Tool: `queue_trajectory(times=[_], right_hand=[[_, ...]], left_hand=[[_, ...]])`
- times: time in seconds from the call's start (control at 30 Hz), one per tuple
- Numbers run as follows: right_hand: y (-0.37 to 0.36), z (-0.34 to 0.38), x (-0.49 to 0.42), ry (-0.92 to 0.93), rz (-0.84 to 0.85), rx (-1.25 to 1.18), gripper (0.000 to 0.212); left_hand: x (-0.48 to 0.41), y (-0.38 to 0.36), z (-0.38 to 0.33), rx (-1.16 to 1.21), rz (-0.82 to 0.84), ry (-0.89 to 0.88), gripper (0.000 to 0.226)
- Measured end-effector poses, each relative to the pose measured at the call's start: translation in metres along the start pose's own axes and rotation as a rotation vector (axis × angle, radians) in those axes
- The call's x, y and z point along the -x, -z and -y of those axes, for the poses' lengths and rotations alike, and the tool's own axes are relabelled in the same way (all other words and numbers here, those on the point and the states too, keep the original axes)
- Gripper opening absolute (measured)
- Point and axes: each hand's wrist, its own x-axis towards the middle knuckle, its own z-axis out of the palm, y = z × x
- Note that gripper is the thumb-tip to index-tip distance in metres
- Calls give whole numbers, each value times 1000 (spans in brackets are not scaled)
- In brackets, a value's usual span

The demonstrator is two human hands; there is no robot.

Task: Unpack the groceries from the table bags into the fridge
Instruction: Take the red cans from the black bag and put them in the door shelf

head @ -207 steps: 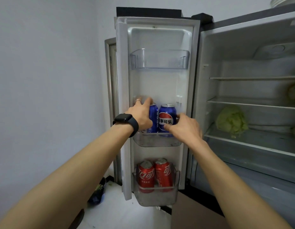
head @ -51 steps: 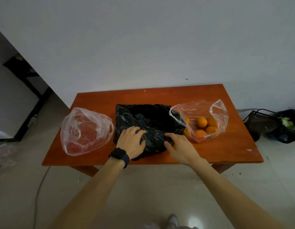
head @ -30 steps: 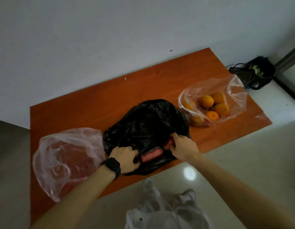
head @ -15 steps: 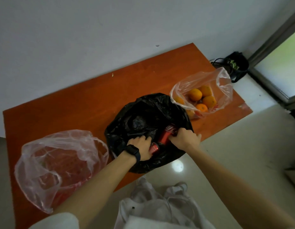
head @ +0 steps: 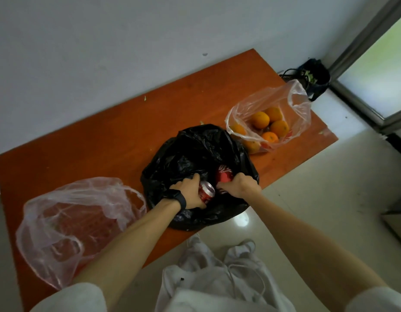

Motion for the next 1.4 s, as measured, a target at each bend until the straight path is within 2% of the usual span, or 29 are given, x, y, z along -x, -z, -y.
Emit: queue_trajectory(times=[0.07, 0.2, 0.37, 0.47, 0.63, 0.77, 0.87, 0.97, 1.03, 1.1, 1.2, 1.3, 1.4], right_hand=[[11, -7, 2, 49, 7, -6, 81], [34, -16, 8, 170, 71, -35, 63], [52, -25, 24, 288, 207, -360, 53], [67, -30, 41, 343, 272, -508, 54], [83, -41, 70, 398, 301, -885, 89], [96, -56, 84, 447, 227, -1173, 97], [104, -78, 88, 434, 138, -1403, 108], [114, -102, 96, 451, 69, -1598, 105], [127, -128, 103, 499, 7, -1663, 100], [142, -164, 113, 541, -75, -1664, 97], [162, -230, 133, 511, -190, -1636, 89], [180, -302, 157, 467, -316, -1641, 89], [201, -376, 187, 457, -441, -1637, 88]], left_hand=[[6, 14, 4, 71, -56, -26, 87], [16, 46, 10, 283, -107, -89, 80], [28, 78, 15, 448, -183, -113, 82], [36, 102, 13, 710, -187, -155, 84], [41, 139, -12, 1071, -200, -236, 65], [33, 152, -61, 1227, -237, -191, 61], [29, 148, -111, 1308, -170, -180, 66], [27, 132, -164, 1235, -24, -235, 82], [31, 121, -202, 1147, 80, -304, 84], [34, 111, -243, 1077, 181, -363, 84], [39, 96, -307, 920, 341, -474, 87], [55, 71, -382, 739, 390, -571, 79], [83, 41, -466, 692, 369, -695, 87]])
